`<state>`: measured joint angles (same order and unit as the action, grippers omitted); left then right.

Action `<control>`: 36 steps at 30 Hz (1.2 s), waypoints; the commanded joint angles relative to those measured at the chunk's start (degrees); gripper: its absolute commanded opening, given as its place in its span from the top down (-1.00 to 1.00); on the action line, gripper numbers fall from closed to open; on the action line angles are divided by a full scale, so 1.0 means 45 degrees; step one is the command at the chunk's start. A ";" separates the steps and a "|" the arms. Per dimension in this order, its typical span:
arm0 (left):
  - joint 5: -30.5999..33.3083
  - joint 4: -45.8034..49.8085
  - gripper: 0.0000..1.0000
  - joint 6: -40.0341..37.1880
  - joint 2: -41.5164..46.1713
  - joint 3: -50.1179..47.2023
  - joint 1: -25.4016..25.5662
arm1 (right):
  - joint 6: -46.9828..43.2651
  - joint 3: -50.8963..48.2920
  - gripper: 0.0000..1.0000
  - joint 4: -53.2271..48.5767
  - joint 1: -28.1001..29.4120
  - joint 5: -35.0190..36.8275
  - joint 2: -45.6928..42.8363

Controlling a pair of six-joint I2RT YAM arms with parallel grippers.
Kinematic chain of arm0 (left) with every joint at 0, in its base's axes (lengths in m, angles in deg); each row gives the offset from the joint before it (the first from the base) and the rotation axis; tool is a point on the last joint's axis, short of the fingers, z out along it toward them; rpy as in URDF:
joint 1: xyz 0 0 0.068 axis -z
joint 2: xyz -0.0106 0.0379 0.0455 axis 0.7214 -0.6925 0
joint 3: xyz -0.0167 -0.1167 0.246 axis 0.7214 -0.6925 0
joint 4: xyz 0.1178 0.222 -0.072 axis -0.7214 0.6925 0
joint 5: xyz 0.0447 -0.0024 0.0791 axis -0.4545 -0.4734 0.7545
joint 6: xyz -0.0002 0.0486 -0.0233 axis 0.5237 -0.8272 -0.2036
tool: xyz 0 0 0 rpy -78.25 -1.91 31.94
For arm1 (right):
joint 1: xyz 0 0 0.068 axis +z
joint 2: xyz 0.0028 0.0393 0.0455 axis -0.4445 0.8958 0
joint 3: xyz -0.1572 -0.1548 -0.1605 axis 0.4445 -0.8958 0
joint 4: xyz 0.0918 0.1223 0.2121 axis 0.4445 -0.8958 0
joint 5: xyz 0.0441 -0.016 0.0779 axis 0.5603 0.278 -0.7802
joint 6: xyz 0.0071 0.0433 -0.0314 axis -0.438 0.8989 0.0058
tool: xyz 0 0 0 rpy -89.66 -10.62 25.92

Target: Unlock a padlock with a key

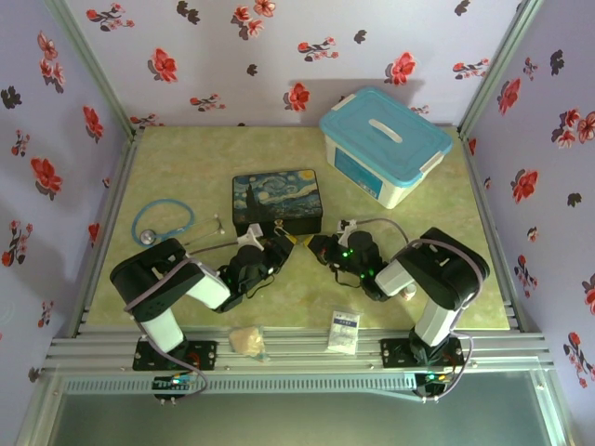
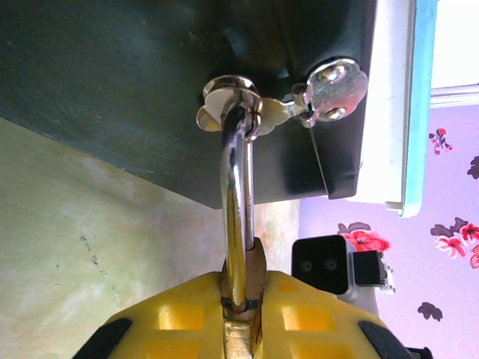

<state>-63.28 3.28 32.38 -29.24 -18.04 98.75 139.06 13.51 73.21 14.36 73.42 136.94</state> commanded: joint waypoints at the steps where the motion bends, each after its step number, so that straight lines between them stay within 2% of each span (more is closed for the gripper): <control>1: -0.0728 -0.1417 1.00 -0.0337 0.0221 0.0495 0.0484 | 0.0820 -0.0382 1.00 0.1650 0.1027 0.1312 0.0340; 4: -0.0625 -0.1430 1.00 -0.0178 -0.0118 0.0654 0.0498 | 0.0831 -0.0349 1.00 0.1464 0.1746 0.2599 0.0308; 10: -0.0568 -0.1471 1.00 0.0000 -0.0572 0.0838 0.0583 | 0.1207 -0.0533 1.00 0.1970 0.2367 0.4145 0.0499; 14: -0.0381 -0.1436 1.00 0.0048 -0.0676 0.0822 0.0601 | 0.1282 -0.0259 1.00 -0.0216 0.3522 0.6151 -0.0210; 16: -0.0398 -0.1478 1.00 0.0177 -0.0801 0.0895 0.0652 | 0.1270 -0.0054 1.00 -0.0444 0.3914 0.6874 -0.0254; 26: -0.0419 -0.1456 1.00 0.0449 -0.1047 0.1003 0.0738 | 0.1450 0.0270 1.00 -0.0323 0.4633 0.8465 0.0160; 31: -0.0724 -0.1457 1.00 0.1267 -0.1311 0.1003 0.0825 | 0.0678 0.0576 1.00 -0.1372 0.4776 0.8482 -0.0116; 36: -0.0422 -0.1430 1.00 0.1342 -0.1178 0.0959 0.1019 | 0.1174 0.0370 1.00 -0.2163 0.4851 0.9415 -0.0406</control>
<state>-60.59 2.77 36.73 -34.81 -16.25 100.43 144.48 13.44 66.23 34.89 115.87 136.46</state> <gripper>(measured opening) 0.128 0.048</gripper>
